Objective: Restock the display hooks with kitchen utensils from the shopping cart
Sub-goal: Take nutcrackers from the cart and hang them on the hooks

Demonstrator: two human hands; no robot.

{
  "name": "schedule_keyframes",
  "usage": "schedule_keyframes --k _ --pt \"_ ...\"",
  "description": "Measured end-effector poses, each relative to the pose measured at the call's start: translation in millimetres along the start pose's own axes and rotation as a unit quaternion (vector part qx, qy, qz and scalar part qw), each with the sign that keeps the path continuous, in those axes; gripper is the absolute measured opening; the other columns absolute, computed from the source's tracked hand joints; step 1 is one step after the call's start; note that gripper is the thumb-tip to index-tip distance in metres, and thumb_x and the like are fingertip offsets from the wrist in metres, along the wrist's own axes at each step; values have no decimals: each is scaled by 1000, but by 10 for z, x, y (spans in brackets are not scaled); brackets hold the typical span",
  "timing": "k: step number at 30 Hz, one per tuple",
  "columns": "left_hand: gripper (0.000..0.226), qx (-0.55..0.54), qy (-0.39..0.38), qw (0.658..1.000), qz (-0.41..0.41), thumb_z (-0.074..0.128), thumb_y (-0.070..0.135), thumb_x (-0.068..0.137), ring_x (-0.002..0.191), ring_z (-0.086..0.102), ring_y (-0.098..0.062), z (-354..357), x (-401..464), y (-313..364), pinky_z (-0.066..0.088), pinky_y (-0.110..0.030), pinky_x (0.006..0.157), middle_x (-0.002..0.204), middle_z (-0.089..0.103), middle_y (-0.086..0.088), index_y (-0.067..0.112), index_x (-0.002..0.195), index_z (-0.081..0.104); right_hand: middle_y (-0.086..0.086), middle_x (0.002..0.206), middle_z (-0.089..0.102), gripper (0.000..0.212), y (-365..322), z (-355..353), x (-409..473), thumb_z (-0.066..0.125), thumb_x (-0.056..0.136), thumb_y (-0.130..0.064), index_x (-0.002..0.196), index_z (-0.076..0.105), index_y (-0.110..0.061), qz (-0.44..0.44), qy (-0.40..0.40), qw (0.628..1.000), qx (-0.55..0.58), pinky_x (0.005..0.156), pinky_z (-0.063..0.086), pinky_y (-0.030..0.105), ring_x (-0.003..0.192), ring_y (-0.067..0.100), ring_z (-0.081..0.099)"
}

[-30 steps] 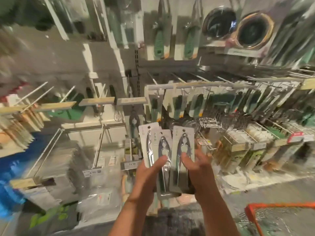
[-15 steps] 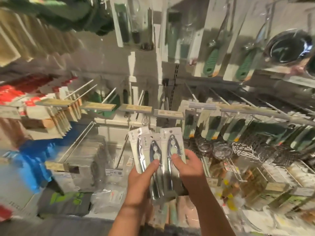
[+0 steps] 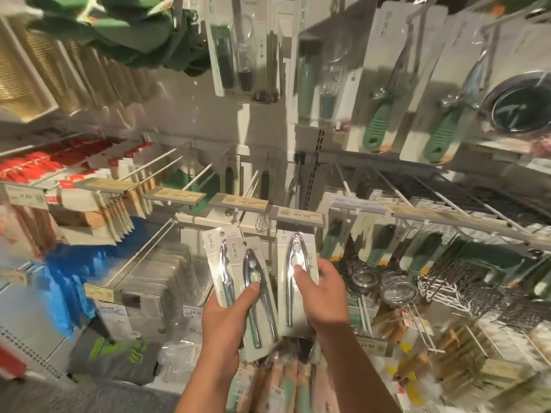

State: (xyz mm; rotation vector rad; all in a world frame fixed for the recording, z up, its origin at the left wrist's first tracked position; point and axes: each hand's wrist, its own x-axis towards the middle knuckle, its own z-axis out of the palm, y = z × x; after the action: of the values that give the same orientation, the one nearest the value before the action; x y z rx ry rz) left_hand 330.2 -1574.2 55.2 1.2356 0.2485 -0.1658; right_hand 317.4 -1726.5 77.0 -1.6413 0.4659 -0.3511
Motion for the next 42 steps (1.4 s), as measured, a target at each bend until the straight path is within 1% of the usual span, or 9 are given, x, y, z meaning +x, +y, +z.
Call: schedule_keyframes --k 2,5,9,16,25,32,35,38,42 --pt "46 11 10 1000 12 87 28 81 103 75 -17 -8 18 16 55 -48 103 106 80 8 27 123 70 -3 147 57 55 -19 7 27 66 98 -37 148 51 -19 2 6 1000 -13 117 40 47 136 18 53" --pt "37 4 23 1000 19 86 22 83 96 77 -16 -29 33 38 58 -43 95 100 81 6 25 117 72 -3 163 37 67 -45 21 92 62 101 -38 159 34 -19 17 -10 999 -31 124 29 45 150 20 35" --pt "33 -4 25 999 30 85 19 84 90 77 -11 -34 38 50 57 -33 83 97 81 7 25 113 72 -5 168 26 70 -104 84 175 56 104 -40 163 22 -22 23 -35 998 -53 123 24 43 154 19 27" --pt "48 -19 -6 1000 16 86 28 81 104 76 -20 17 12 65 55 -49 103 109 80 3 23 125 69 -3 172 16 69 -104 82 282 45 109 -43 165 13 -17 46 -62 991 -110 125 16 40 158 19 16" --pt "40 -29 -32 999 17 80 23 87 105 76 -22 48 52 63 55 -51 103 112 79 -1 22 126 69 6 169 24 65 -179 179 455 42 110 -39 163 16 -10 56 -64 988 -130 121 25 41 155 27 24" --pt "42 -29 -41 999 15 80 24 87 106 75 -18 49 74 48 53 -48 105 112 79 1 22 127 69 4 171 15 83 -8 157 476 54 103 -50 165 7 -21 131 -55 988 -63 123 26 51 155 31 22" --pt "36 -21 -42 999 22 77 19 91 100 76 -10 50 85 21 58 -34 93 108 80 5 23 125 68 3 168 26 76 46 124 383 57 103 -46 164 17 -23 127 -30 991 -30 121 30 49 151 29 32" --pt "29 -13 -52 998 21 75 15 93 91 76 -2 68 81 21 57 -15 69 100 80 11 23 119 68 0 142 57 49 19 120 292 55 105 -42 146 47 -18 116 -43 992 -18 109 48 44 127 20 57" --pt "31 0 -68 998 11 73 13 94 103 76 -19 94 59 -3 60 -31 83 110 80 -3 17 125 69 -10 105 74 25 -29 133 87 53 107 -36 115 69 -18 84 -147 985 22 89 52 23 100 3 68"
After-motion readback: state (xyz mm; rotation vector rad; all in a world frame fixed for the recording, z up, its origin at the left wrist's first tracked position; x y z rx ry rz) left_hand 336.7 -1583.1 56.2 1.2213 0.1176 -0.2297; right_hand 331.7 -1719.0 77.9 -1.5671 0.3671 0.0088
